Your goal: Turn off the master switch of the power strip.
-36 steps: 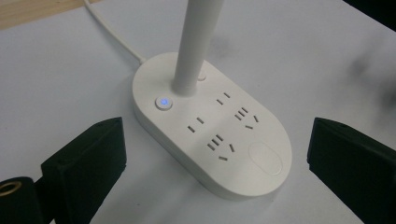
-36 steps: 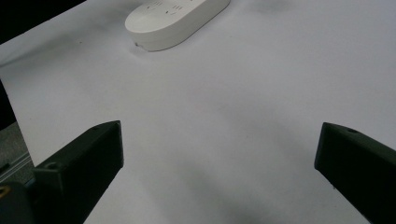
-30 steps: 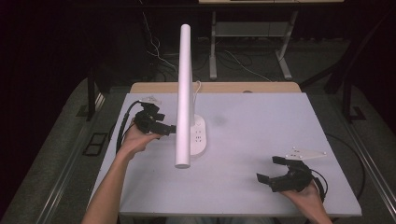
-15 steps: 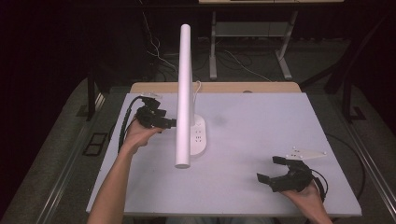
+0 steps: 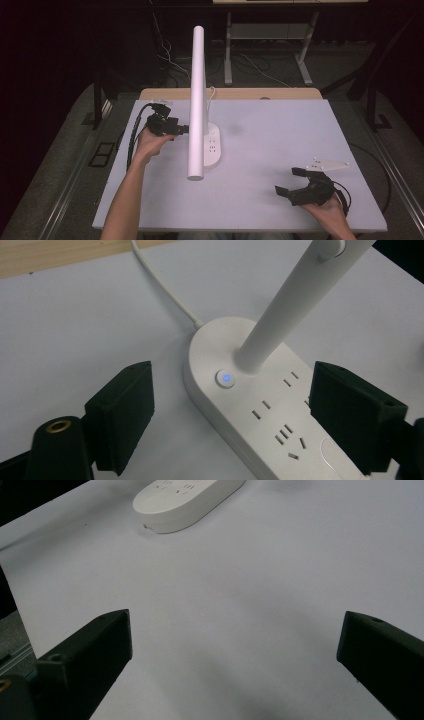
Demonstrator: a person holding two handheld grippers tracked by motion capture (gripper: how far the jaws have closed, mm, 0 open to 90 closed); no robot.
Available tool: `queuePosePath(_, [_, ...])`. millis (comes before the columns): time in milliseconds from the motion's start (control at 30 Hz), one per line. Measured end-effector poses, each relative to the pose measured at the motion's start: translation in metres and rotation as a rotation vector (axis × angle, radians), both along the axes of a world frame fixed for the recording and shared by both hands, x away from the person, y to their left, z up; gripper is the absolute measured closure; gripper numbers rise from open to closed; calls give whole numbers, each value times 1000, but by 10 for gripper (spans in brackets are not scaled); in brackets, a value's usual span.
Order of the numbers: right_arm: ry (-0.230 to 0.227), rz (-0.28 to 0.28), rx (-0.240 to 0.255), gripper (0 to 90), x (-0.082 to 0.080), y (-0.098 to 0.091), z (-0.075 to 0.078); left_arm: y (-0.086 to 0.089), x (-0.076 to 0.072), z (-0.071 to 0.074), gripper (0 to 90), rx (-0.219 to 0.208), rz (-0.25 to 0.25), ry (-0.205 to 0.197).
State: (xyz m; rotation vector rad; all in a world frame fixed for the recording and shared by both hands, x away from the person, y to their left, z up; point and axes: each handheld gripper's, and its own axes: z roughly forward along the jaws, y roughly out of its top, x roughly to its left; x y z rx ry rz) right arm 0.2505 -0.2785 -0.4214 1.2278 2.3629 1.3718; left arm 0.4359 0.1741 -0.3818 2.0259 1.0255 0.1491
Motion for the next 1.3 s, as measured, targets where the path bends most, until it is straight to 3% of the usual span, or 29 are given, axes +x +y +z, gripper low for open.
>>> queuePosePath(333, [0,1,-1,5,0,0,0,-4,4,-8,289,-11,-16,8])
queuePosePath(667, [1,1,-1,5,0,0,0,-9,5,-12,545,-13,-4,-8])
queuePosePath(1033, [1,3,-2,5,1,0,-1,-14,8,-18,820,-7,10,2])
queuePosePath(1300, [1,6,-4,5,1,0,-1,-18,10,-23,891,3,28,8])
